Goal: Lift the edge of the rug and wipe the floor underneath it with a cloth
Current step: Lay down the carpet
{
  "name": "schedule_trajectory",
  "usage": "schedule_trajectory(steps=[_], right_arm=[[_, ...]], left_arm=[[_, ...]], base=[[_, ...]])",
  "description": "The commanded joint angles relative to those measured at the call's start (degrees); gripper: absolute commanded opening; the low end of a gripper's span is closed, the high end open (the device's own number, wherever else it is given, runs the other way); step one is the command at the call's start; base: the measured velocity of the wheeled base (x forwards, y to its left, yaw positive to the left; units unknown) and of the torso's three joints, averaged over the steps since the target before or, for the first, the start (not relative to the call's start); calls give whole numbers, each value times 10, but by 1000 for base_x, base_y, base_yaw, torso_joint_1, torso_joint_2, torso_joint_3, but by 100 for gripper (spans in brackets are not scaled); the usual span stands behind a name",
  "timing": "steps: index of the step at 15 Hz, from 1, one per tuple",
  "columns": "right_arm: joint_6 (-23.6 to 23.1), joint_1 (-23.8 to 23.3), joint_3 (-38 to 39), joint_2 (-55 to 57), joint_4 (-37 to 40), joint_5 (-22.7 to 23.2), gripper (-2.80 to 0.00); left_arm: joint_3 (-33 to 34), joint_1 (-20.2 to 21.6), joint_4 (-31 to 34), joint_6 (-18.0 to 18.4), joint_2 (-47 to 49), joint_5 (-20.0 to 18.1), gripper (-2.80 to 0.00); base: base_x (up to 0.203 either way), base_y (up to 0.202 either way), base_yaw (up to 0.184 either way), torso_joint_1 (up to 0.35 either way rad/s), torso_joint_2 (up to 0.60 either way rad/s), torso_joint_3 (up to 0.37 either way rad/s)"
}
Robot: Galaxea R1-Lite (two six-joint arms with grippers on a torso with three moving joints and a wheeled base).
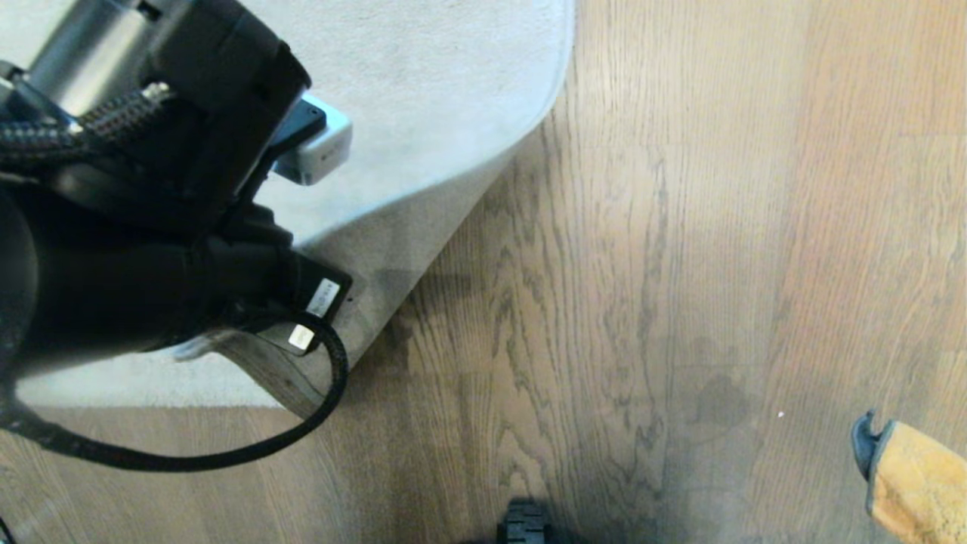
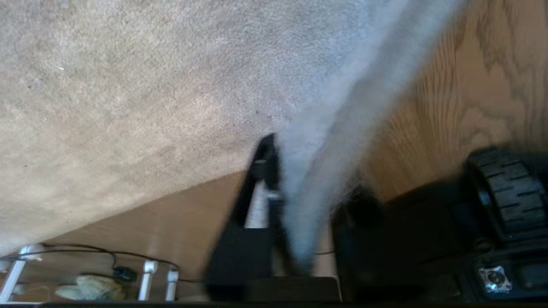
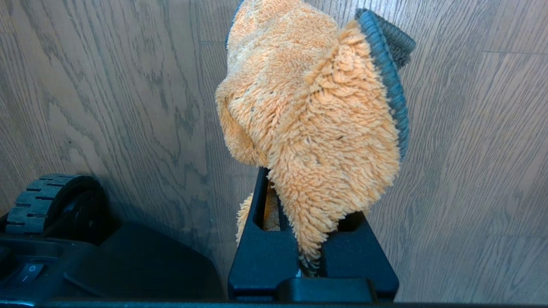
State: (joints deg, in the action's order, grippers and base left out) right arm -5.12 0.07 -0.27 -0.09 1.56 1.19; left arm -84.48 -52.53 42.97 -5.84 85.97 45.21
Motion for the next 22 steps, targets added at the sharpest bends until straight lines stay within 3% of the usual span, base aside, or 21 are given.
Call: schedule_trajectory(steps=[1,7,10,17,22], right_arm=[[-1,0,0,1,0,0,-280],[-1,0,0,1,0,0,-280],[-1,0,0,1,0,0,-280],[-1,0,0,1,0,0,-280],[-1,0,0,1,0,0,-280]], left_arm=[[1,-3,4,0,3,3,0],[23,-7,3,-2,-10,0,0],[20,-22,2,-38,-14,-22,0],[25,-30,-97,-51,-19,-44,0],[29,-39,-112,-73,-23,-45,0]], base=[[0,0,0,0,0,0],[0,0,0,0,0,0],[0,0,0,0,0,0],[0,0,0,0,0,0],[0,0,0,0,0,0]])
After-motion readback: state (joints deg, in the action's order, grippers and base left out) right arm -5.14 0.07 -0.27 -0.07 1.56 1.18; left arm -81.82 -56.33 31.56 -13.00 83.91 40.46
